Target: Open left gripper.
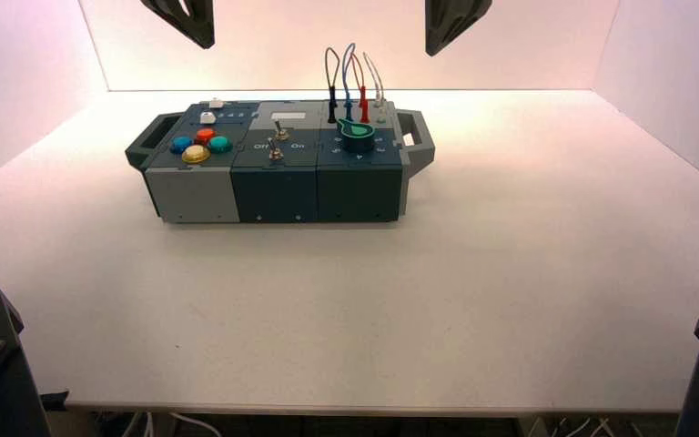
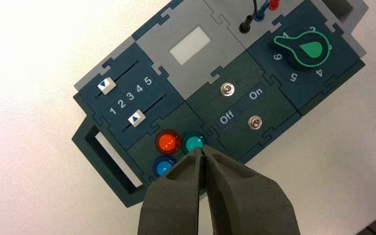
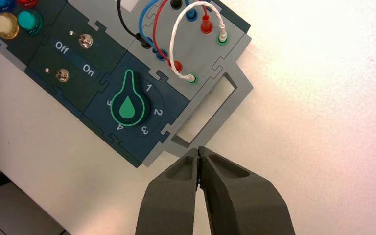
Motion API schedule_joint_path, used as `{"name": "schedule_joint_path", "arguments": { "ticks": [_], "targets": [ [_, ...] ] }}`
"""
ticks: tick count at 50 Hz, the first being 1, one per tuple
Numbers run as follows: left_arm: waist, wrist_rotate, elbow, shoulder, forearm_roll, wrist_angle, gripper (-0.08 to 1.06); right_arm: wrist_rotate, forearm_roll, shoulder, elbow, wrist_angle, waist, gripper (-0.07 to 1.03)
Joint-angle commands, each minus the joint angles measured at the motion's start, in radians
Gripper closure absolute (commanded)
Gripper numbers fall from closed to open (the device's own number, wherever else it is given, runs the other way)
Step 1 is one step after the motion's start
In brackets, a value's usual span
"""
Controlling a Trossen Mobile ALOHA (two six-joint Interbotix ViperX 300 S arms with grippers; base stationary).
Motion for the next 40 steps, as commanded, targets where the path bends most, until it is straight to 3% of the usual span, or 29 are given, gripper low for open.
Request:
{"name": "schedule_joint_path", "arguments": {
  "ticks": [1, 40],
  "targets": [
    [-0.002, -0.002, -0.021, -0.011, -0.003, -0.002, 1.00, -0.008, 0.005, -0.028, -0.015, -0.003, 0.002, 0.98],
    [-0.002, 0.008, -0.023, 0.008, -0.002, 0.009, 1.00, -0.008, 0.006, -0.031, -0.015, 0.000, 0.002, 0.98]
  ]
}}
